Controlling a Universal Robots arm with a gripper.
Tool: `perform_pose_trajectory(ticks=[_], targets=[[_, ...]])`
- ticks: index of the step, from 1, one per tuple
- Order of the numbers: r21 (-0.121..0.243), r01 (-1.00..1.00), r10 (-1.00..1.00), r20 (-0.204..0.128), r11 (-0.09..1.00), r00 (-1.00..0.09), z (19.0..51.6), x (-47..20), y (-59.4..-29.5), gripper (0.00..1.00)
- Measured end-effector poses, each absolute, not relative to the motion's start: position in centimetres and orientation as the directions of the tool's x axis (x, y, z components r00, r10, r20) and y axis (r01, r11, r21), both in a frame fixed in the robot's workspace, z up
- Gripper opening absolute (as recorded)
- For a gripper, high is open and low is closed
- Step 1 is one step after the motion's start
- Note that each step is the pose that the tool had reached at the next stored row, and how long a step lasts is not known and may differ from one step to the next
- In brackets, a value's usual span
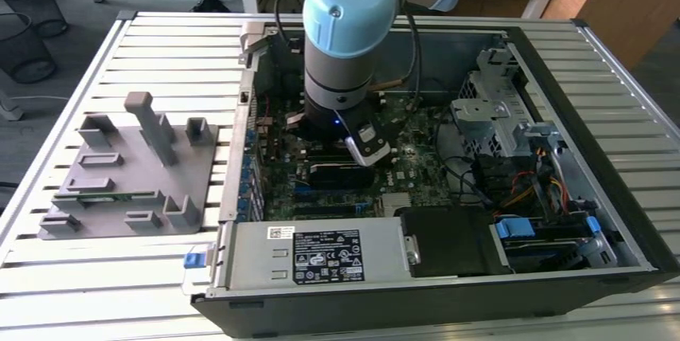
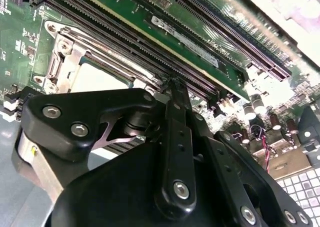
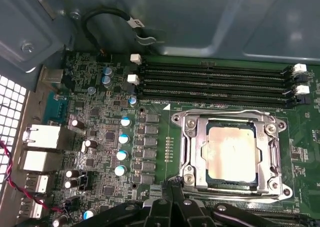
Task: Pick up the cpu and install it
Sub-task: 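Install the second cpu locking lever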
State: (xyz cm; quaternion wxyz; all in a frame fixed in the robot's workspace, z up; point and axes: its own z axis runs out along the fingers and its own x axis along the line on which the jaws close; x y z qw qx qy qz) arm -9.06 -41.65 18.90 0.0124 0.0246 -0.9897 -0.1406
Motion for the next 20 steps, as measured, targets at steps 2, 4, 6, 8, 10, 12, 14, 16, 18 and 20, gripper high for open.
perform_pose_trajectory(ticks=[2, 4, 6, 8, 10, 12, 14, 16, 18, 20], targets=[[0.280, -0.045, -0.052, 0.017, 0.959, -0.999, 18.86, -9.07, -41.59, 0.12], [0.278, -0.045, -0.052, 0.018, 0.959, -0.998, 18.92, -9.14, -41.61, 0.12], [0.278, -0.045, -0.052, 0.018, 0.959, -0.998, 18.92, -9.20, -41.60, 0.12], [0.278, -0.045, -0.052, 0.018, 0.959, -0.998, 18.93, -9.26, -41.59, 0.12], [0.278, -0.045, -0.052, 0.018, 0.959, -0.998, 18.93, -9.32, -41.56, 0.12], [0.278, -0.045, -0.052, 0.018, 0.959, -0.998, 18.93, -9.33, -41.52, 0.12], [0.278, -0.045, -0.052, 0.018, 0.960, -0.998, 18.94, -9.34, -41.46, 0.12], [0.278, -0.045, -0.052, 0.018, 0.960, -0.998, 18.95, -9.34, -41.40, 0.12], [0.278, -0.045, -0.052, 0.018, 0.959, -0.998, 18.96, -9.34, -41.38, 0.12], [0.278, -0.045, -0.052, 0.018, 0.959, -0.998, 18.96, -9.34, -41.34, 0.12]])
